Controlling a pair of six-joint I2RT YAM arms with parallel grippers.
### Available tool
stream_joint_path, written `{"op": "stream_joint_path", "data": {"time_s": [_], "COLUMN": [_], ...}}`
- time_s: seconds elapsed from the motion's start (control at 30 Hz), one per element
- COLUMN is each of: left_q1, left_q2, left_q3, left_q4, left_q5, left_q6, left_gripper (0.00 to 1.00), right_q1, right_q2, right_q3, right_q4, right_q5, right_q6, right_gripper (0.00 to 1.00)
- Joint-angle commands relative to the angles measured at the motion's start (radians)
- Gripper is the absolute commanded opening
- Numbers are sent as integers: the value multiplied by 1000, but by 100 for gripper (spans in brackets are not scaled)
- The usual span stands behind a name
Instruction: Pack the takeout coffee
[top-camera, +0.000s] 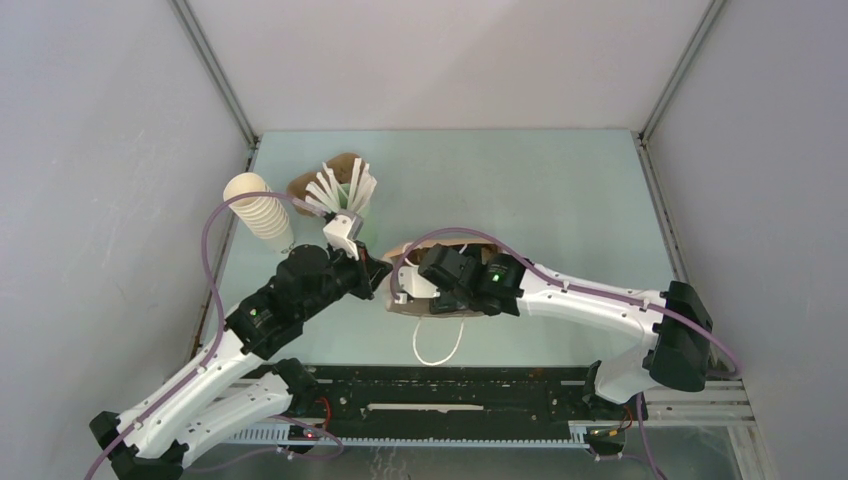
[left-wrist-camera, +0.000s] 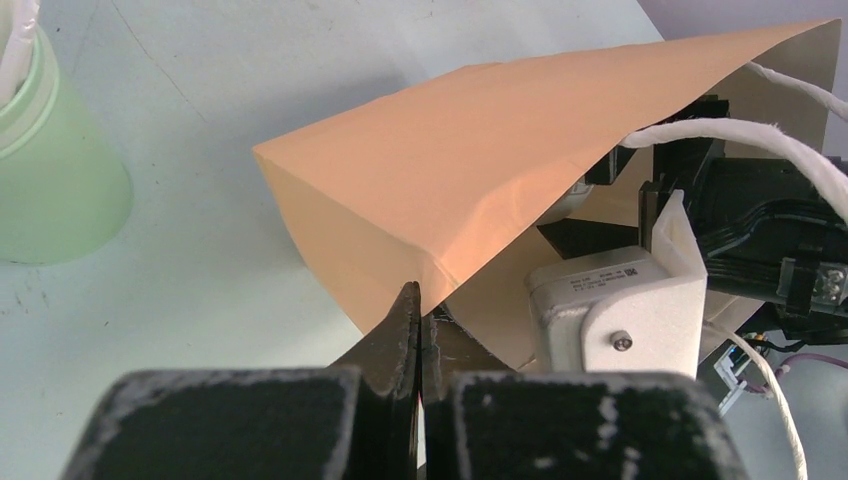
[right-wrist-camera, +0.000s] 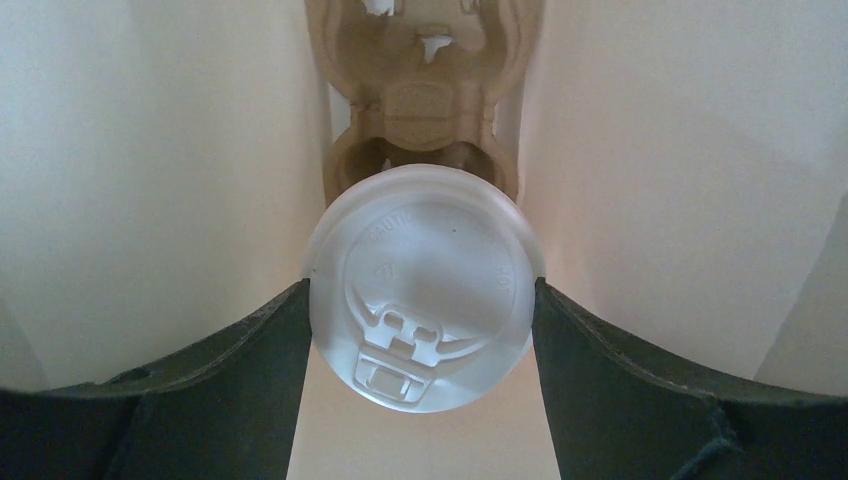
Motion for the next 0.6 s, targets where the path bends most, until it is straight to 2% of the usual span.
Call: {"op": "stream_joint_path", "data": {"time_s": [0.0, 0.1, 0.3, 0.57], "left_q1": [-3, -5, -4, -3], "left_q2": [13, 9, -3, -2], "left_q3": [29, 28, 31, 46], "left_q4": [-88, -93, -112, -126], "left_q5": [-17, -15, -28, -44], "left_q6": [42, 43, 43, 47], "left_gripper": [0, 0, 0, 0], "right_q1": [-24, -32, -36, -30], "right_q2": [-5, -32, -35, -89], "right_q3": [-18, -83, -118, -126], "right_q4": [66, 190, 297, 318], "right_q5": [13, -37, -88, -130], "right_q6": [-18, -59, -85, -74], "right_gripper": [60, 59, 59, 59]}}
